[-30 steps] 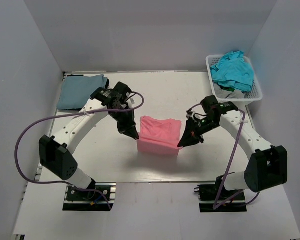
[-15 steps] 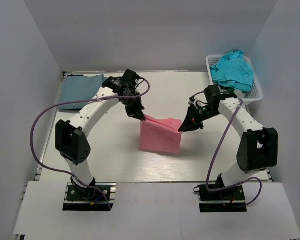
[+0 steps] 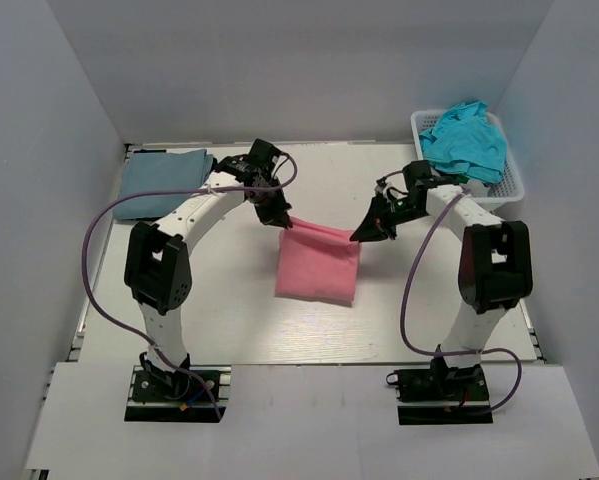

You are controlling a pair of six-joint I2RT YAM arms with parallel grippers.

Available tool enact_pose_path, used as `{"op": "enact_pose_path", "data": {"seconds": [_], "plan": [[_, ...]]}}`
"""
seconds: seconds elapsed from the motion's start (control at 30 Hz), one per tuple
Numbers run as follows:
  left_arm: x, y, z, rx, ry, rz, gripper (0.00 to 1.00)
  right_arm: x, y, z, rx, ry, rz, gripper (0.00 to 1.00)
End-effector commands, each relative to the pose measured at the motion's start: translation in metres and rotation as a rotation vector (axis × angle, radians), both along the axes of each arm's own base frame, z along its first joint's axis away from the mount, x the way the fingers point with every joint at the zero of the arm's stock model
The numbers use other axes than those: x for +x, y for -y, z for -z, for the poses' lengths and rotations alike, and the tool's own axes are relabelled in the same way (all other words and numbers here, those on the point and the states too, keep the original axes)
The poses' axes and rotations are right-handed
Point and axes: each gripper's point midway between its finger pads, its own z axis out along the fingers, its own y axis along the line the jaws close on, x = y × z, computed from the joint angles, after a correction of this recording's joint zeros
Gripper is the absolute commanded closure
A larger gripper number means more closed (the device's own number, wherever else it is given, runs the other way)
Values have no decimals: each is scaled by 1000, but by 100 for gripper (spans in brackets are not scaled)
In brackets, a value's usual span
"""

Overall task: Fold and stack the t-shirts
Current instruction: Fold the long partially folded tshirt into a neat square, then put the neatly folded tshirt into the corner of the board with the left arm

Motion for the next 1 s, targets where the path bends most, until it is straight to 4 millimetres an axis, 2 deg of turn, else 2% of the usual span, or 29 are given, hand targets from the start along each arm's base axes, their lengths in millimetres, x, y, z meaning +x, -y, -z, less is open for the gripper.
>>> {"op": "enact_pose_path", "data": {"seconds": [0.0, 0.07, 0.17, 0.2, 0.23, 0.27, 0.3, 0.33, 0.37, 0.43, 0.47, 0.5, 0.53, 0.57, 0.6, 0.63, 0.67, 0.7, 0.73, 0.77, 0.93, 0.97], "plan": [[37, 0, -7, -26, 96, -57, 100, 33, -6, 1, 42, 61, 9, 100], [41, 2, 6, -13, 74, -57, 100, 39, -6, 14, 25, 42, 13, 100], [48, 1, 18, -6, 60, -66, 100, 59, 2, 34, -53, 54, 58, 100], [52, 5, 22, -15, 58, -61, 86, 67, 2, 36, -72, 68, 66, 92], [54, 6, 22, -16, 60, -61, 70, 72, 3, 37, -84, 67, 77, 54], [62, 1, 24, 17, 83, -82, 56, 79, 4, 34, -86, 90, 78, 26], [69, 0, 14, 28, 104, -93, 38, 86, 2, 35, -87, 117, 78, 10], [76, -4, 10, 37, 115, -110, 1, 98, 9, 37, -137, 150, 109, 10], [82, -7, 0, 56, 134, -124, 0, 109, 12, 30, -178, 186, 127, 10], [84, -9, -5, 67, 147, -134, 0, 114, 16, 26, -211, 218, 146, 10], [81, -13, -15, 68, 167, -141, 0, 116, 19, 16, -221, 245, 162, 10], [80, -14, -17, 60, 181, -142, 0, 115, 20, 7, -235, 285, 158, 10], [72, -7, -19, 34, 171, -118, 0, 112, 28, 13, -302, 280, 179, 10], [62, -9, -18, 29, 162, -112, 0, 109, 31, -3, -309, 320, 188, 10], [57, -7, -18, 30, 169, -92, 0, 105, 30, -6, -313, 332, 183, 10], [56, -3, -21, 4, 190, -67, 0, 100, 28, -2, -293, 348, 167, 10], [47, 1, -11, -4, 168, -47, 0, 85, 23, -11, -257, 363, 150, 10], [44, 6, -11, -39, 171, -30, 0, 73, 18, -4, -237, 339, 138, 10], [45, 17, -19, -103, 195, -3, 0, 77, 11, -9, -196, 374, 147, 10], [42, 19, -11, -114, 183, 7, 0, 62, 4, -8, -148, 343, 132, 10], [46, 40, -16, -179, 226, 51, 0, 64, -23, -10, -67, 381, 97, 10], [48, 42, -5, -179, 209, 56, 0, 70, -29, -4, -47, 360, 98, 10]]}}
